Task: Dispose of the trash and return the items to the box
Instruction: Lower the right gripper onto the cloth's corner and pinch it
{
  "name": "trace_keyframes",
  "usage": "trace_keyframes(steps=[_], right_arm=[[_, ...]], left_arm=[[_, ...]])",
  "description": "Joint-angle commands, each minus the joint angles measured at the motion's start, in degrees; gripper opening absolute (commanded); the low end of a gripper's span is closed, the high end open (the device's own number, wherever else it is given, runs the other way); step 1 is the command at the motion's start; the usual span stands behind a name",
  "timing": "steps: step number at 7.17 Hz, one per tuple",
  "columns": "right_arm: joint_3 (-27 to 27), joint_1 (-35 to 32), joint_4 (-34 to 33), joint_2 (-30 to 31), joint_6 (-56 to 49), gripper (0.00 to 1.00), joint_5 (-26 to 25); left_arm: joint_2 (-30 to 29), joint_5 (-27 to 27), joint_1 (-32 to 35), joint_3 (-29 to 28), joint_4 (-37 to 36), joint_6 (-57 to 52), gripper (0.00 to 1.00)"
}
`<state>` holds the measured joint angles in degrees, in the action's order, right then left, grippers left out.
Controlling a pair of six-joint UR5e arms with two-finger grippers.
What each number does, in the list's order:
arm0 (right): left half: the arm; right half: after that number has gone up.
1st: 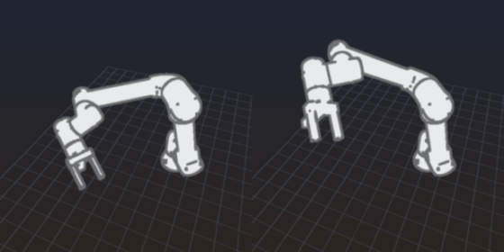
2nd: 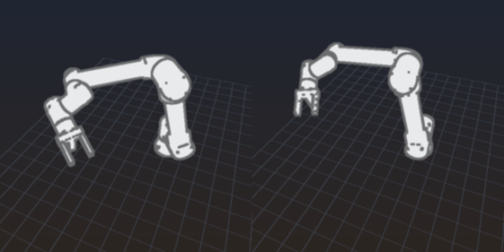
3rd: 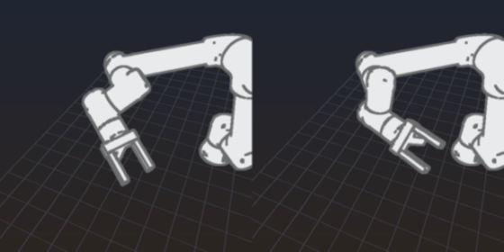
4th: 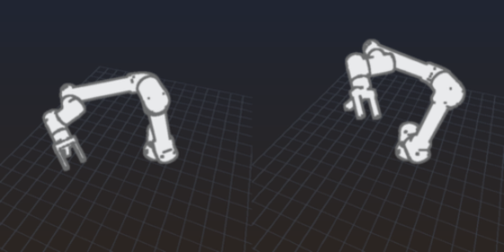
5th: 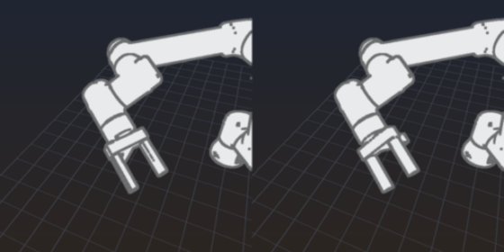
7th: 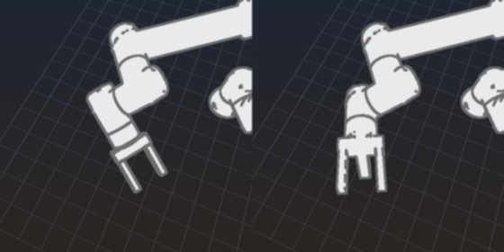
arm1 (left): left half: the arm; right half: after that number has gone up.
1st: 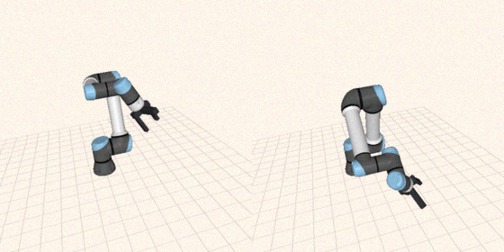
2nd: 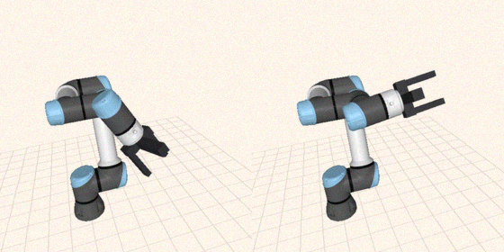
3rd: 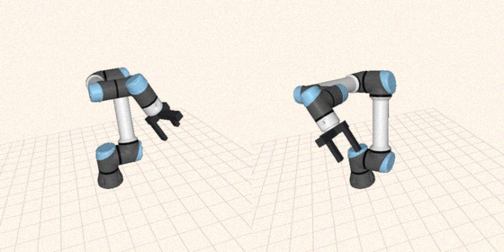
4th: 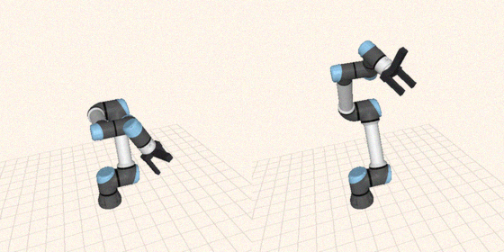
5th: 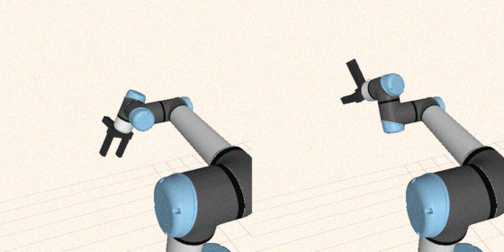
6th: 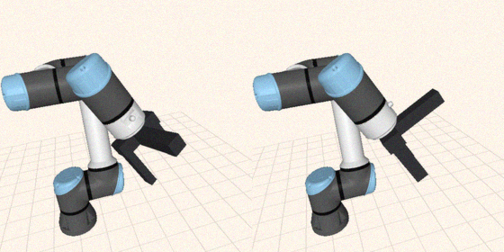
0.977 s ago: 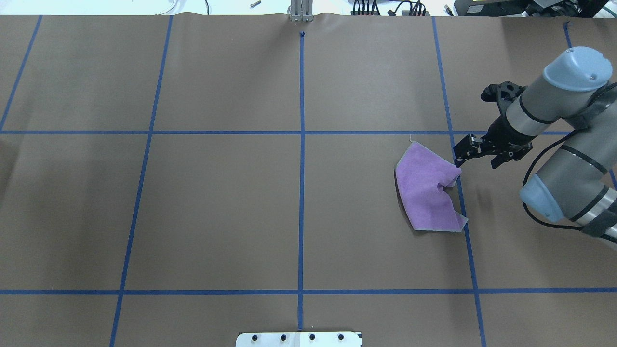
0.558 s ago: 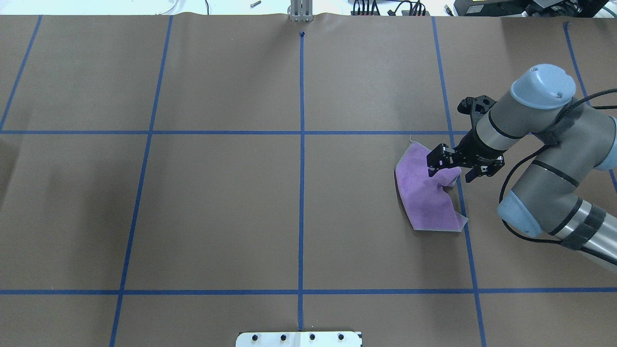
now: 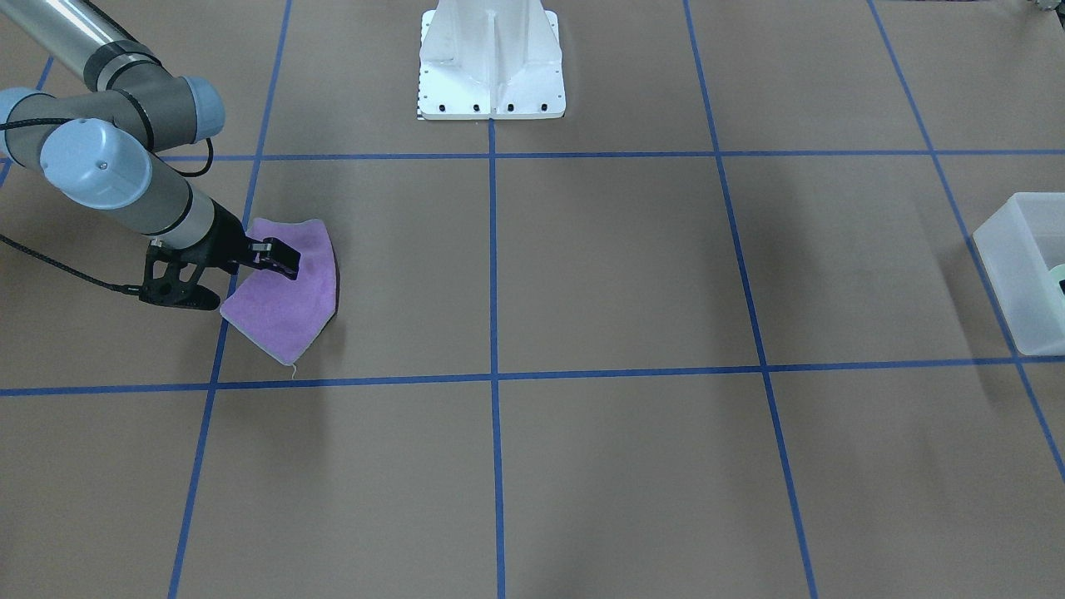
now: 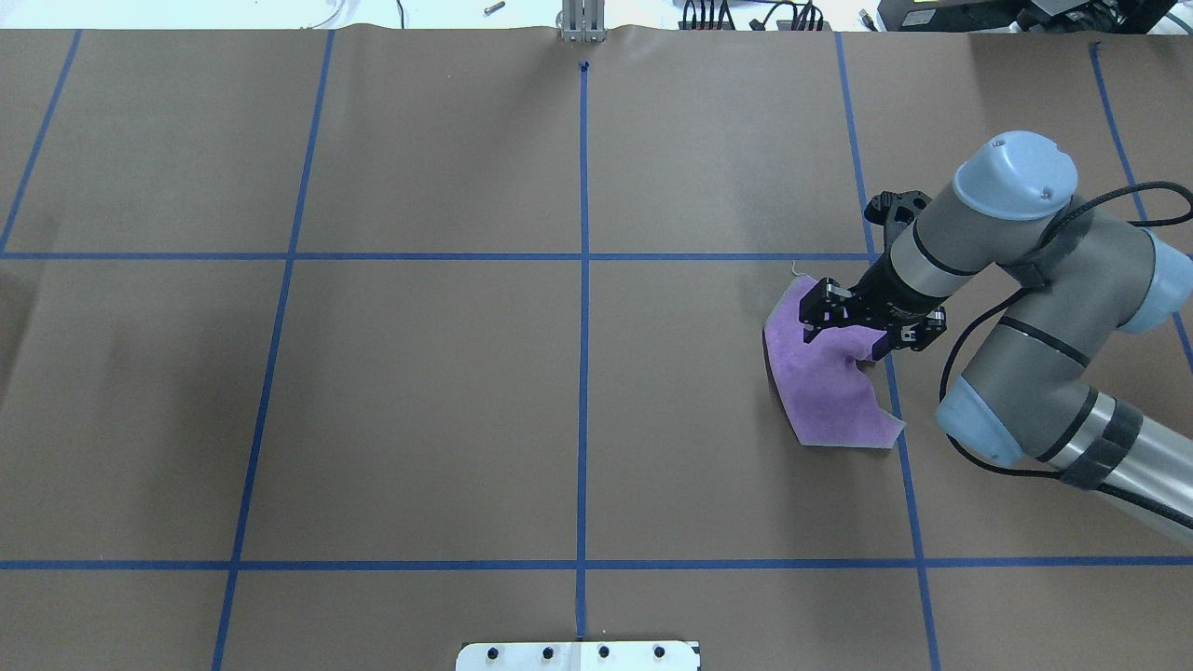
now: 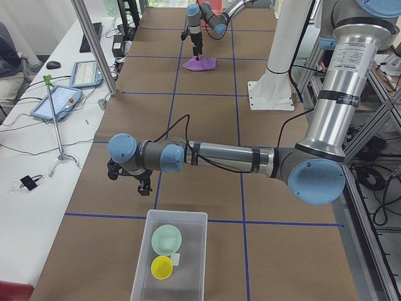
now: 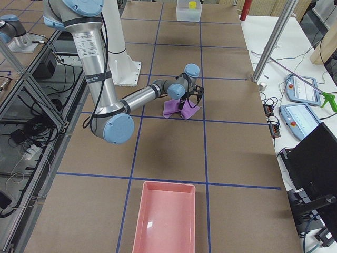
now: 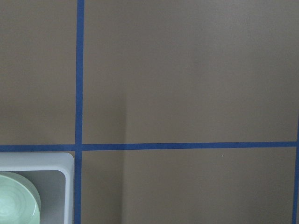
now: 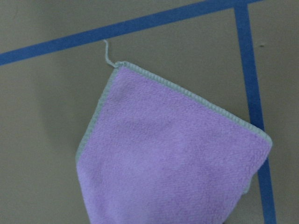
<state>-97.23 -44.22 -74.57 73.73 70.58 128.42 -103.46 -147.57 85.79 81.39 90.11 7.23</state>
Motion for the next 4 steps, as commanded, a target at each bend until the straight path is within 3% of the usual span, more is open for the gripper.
trace_keyframes(steps=[1,2,4], right_arm=[[-0.41,0.89,0.03,-0.17,3.94,0.22,-1.68],[-1.28,0.63,0.03,0.26,3.69,0.00,-1.51],[-2.70,0.63,-0.05,1.05,4.22,0.00,-1.51]], left_arm=[[2.45,0.35,-0.09,1.04,2.34,-0.20,0.94],[2.90,0.44,-0.01,1.49,3.05,0.06,0.94],[3.44,0.44,-0.09,1.84,3.06,0.07,0.94]])
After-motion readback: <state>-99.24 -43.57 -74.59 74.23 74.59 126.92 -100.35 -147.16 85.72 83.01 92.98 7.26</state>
